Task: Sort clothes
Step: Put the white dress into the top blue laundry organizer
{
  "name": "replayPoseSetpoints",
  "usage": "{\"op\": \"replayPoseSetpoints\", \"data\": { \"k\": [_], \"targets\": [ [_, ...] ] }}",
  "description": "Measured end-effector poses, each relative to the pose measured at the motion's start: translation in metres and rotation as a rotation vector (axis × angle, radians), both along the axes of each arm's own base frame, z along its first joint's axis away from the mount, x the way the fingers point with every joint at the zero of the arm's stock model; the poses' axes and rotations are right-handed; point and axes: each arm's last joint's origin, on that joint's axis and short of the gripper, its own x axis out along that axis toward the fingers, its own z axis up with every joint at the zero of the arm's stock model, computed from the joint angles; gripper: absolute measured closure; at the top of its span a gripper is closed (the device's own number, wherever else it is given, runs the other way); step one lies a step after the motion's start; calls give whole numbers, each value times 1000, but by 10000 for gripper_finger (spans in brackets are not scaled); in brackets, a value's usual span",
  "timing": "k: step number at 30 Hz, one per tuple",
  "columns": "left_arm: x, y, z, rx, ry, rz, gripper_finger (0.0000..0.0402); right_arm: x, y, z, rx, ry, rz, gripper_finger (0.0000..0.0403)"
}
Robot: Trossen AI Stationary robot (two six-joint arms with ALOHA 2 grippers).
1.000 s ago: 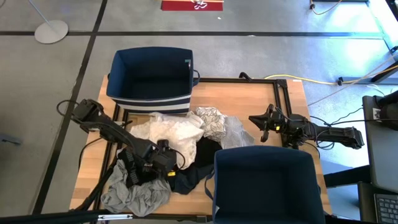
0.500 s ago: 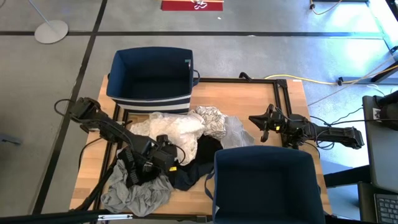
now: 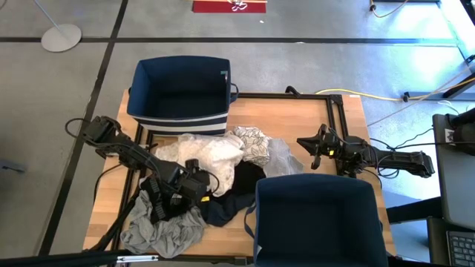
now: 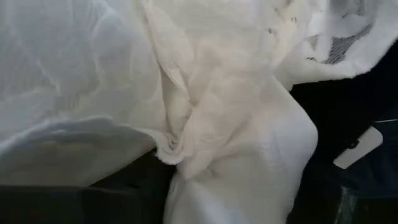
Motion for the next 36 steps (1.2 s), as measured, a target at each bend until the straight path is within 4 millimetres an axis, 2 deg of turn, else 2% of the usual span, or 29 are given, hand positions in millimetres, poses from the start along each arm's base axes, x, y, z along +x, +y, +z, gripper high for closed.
{"op": "replayPoseSetpoints", "data": {
  "k": [5,13,20,26,32,36],
  "targets": [
    [1,2,0,5,-2,3,203,0,0,0,0,0,0,368],
    [1,2,0,-6,-10,31,293,0,0,0,0,0,0,368],
    [1,2,0,-1,-10,23,325,0,0,0,0,0,0,368],
    [1,2,0,-4,-12,28,385,0,0,0,0,0,0,368],
    [1,2,6,-7,-33,38,385,0,0,0,0,0,1,368],
    [5,1,22,-7,-84,15,392,0,0,0,0,-1,1,368]
  ]
}}
